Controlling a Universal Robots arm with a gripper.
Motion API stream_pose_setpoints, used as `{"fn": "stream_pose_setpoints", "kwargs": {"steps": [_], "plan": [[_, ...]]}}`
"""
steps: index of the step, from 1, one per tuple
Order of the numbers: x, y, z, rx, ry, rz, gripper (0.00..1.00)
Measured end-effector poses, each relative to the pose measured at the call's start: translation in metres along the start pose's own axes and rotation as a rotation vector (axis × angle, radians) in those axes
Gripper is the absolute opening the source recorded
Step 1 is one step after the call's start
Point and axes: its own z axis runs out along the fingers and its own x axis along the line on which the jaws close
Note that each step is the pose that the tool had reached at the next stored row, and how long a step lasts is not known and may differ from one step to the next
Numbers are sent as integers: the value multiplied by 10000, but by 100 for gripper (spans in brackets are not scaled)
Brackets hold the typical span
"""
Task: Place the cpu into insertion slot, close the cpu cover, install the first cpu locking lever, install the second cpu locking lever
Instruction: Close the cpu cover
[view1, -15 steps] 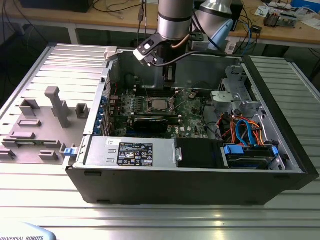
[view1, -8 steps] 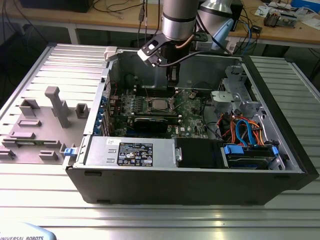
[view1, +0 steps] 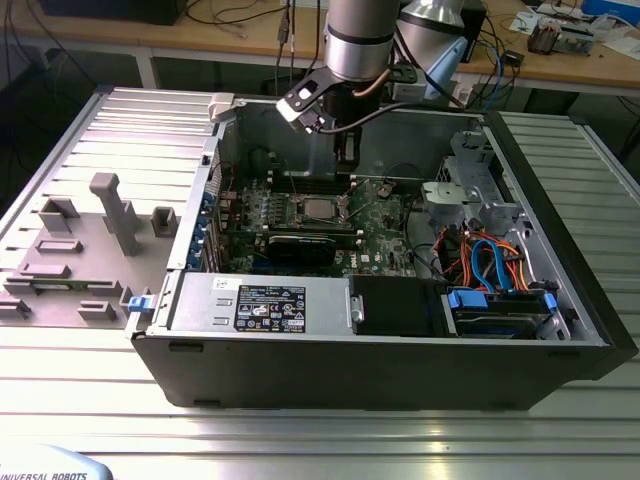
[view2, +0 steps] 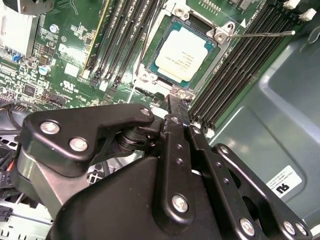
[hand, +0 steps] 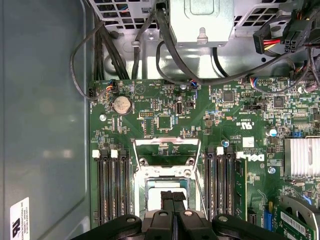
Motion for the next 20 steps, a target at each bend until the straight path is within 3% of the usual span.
{"fn": "stream_pose_setpoints", "kwargs": {"steps": [15, 20], "plan": [[1, 91, 1, 0, 0, 1, 11], [2, 94, 2, 0, 0, 1, 11]]}}
